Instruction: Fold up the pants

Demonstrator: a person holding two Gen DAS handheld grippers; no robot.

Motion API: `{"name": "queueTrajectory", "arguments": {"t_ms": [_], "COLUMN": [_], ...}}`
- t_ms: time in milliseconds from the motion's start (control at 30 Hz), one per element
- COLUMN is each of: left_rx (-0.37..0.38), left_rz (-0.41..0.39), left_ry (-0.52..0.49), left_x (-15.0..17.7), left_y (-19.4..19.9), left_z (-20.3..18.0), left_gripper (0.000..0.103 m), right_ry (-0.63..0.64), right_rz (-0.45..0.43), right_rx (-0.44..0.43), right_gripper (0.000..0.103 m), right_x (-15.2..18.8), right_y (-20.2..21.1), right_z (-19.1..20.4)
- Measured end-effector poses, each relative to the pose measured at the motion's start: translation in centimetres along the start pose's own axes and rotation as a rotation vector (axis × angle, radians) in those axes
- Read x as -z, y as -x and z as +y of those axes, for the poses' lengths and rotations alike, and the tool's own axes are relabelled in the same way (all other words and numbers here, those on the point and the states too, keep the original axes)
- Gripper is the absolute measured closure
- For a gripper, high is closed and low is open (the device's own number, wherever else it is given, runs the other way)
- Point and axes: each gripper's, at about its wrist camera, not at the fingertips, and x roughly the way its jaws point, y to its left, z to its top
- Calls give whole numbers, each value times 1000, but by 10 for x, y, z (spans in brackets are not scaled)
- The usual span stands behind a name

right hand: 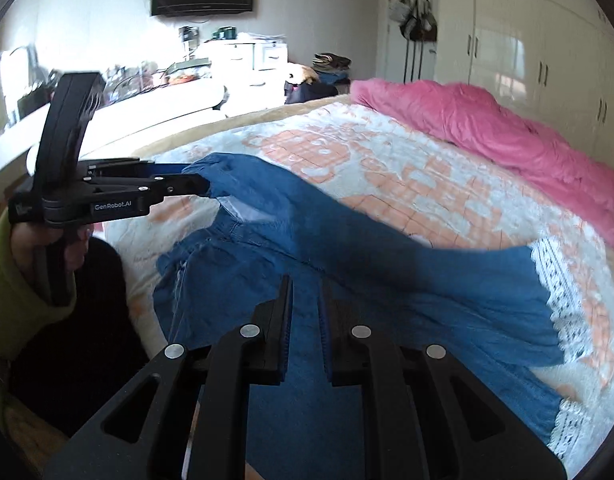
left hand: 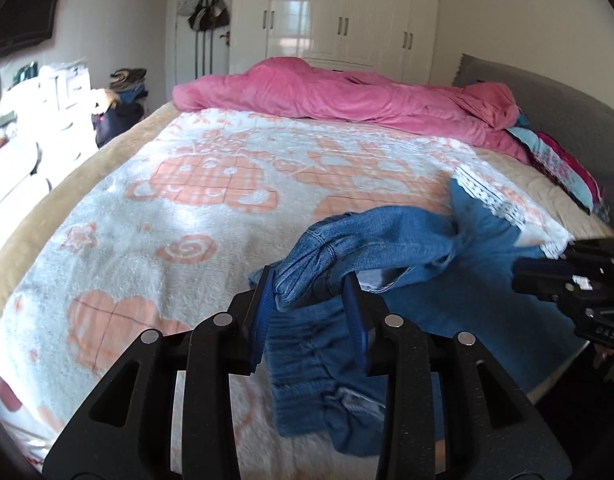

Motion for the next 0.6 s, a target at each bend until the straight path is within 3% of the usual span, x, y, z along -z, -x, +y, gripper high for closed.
{"name": "queueTrajectory", "arguments": {"t_ms": [33,100,167,233,433,467,500,533,600], "left_rx": [-8,-12,-5,9,16,16,17,18,17], "left_rz": [-5,-7,-6,-4,-7,-7,-5,0,5], "left_ry": [-19,-31,-20,-10,-14,-12,-10,-7,-3], "left_x": [1,3,3,6,8,7,8,8,9], "left_y": [1,4,6,7,10,10,10,9,9], "left_z": [-5,-9,-7,-6,-8,-8,-8,-9,-7], "left_gripper": [77,77,77,77,77,77,77,77,77], "right_ry": [17,61,113,164,363,391,398,380,335], "right_rz": [10,8,7,3,110,131,152,170,161], "right_rx": [4,42,86,87,203,211,200,172,148], "right_gripper": [88,51,43,42,42,46,79,92,95], "right_x": [-2,-8,-11,-13,-18,-18,-18,-20,-21], "right_y": [-2,-4,-5,-9,-58,-68,-75,-80,-75], "right_z": [1,0,1,2,12,13,12,9,7]}}
